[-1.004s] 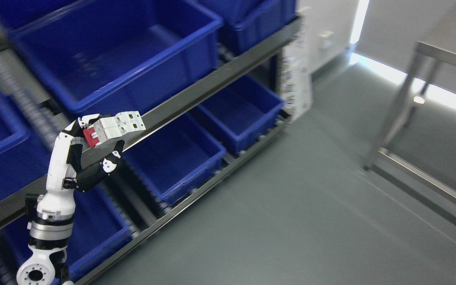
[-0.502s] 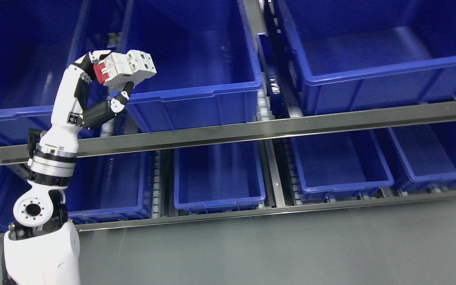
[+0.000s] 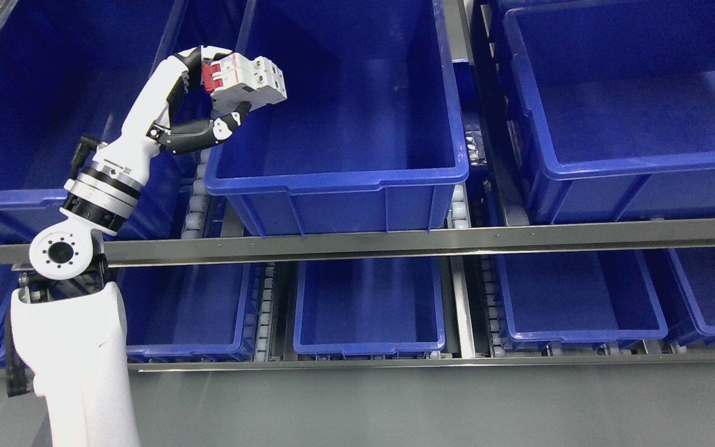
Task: Place circuit breaker on shelf
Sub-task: 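Move the left hand over the upper blue bin and lower the breaker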
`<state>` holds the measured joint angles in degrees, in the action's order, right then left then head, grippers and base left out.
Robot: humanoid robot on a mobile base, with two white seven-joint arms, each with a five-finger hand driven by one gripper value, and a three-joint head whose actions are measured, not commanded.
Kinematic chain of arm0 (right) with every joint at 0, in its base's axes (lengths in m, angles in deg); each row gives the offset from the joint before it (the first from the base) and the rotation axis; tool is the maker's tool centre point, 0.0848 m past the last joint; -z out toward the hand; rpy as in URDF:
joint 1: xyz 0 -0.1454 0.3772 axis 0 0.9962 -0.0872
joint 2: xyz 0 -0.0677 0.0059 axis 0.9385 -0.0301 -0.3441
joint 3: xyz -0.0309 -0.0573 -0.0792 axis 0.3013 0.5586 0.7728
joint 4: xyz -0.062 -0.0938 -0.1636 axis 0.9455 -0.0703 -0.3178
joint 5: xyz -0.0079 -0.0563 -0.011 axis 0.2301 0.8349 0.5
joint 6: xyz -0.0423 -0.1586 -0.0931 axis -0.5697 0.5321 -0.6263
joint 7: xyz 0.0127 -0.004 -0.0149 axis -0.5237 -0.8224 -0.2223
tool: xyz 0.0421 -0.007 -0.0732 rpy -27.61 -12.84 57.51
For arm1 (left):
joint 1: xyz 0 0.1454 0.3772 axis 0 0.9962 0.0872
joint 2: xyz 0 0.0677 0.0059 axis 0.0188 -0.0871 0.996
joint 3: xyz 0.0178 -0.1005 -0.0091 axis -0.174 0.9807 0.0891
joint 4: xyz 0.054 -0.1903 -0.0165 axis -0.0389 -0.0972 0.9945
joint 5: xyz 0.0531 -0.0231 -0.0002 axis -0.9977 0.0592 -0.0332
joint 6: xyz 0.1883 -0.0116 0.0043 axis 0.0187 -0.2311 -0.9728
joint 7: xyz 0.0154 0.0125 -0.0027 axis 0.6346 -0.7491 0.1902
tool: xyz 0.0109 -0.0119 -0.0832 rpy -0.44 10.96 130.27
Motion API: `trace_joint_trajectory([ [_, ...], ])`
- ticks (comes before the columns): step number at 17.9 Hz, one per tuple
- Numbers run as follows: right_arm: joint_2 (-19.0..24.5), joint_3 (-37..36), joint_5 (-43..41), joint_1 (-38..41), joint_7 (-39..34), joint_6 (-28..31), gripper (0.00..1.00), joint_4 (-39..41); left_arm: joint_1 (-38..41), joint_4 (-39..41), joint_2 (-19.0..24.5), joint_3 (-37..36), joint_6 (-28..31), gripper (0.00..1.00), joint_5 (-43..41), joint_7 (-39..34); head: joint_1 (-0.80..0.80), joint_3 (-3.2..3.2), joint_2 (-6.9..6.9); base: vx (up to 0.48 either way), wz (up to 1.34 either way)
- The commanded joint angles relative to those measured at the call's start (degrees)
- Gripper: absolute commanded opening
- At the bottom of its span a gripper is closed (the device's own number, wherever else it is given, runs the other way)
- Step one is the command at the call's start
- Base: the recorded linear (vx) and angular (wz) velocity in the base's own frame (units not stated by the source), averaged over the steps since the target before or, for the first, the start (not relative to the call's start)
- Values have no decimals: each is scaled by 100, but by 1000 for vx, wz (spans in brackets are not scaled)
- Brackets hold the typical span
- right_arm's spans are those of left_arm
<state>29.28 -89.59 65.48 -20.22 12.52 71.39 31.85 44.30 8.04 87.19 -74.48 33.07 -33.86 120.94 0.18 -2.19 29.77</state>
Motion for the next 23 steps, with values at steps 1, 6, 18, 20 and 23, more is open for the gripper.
trace_joint_trajectory([
  [1, -100, 0, -9, 98, 1, -200, 100, 5, -450, -1132, 184, -566, 23, 18, -401, 128, 0, 0, 0, 245, -283],
  [6, -100, 0, 0, 98, 1, -200, 100, 5, -635, -1335, 650, -610, 40, 18, -437, 716, 0, 0, 0, 221, -313],
  [18, -100, 0, 0, 98, 1, -200, 100, 5, -1268, -1897, 1001, -618, 366, 18, -1069, 1077, 0, 0, 0, 84, -165],
  [20, -100, 0, 0, 98, 1, -200, 100, -3, -1268, -2082, 1010, -644, 357, 18, -1148, 1086, 0, 0, 0, 0, 0],
  [23, -100, 0, 0, 98, 1, -200, 100, -3, -1259, -2346, 1010, -785, 313, 19, -1175, 1051, 0, 0, 0, 0, 0],
])
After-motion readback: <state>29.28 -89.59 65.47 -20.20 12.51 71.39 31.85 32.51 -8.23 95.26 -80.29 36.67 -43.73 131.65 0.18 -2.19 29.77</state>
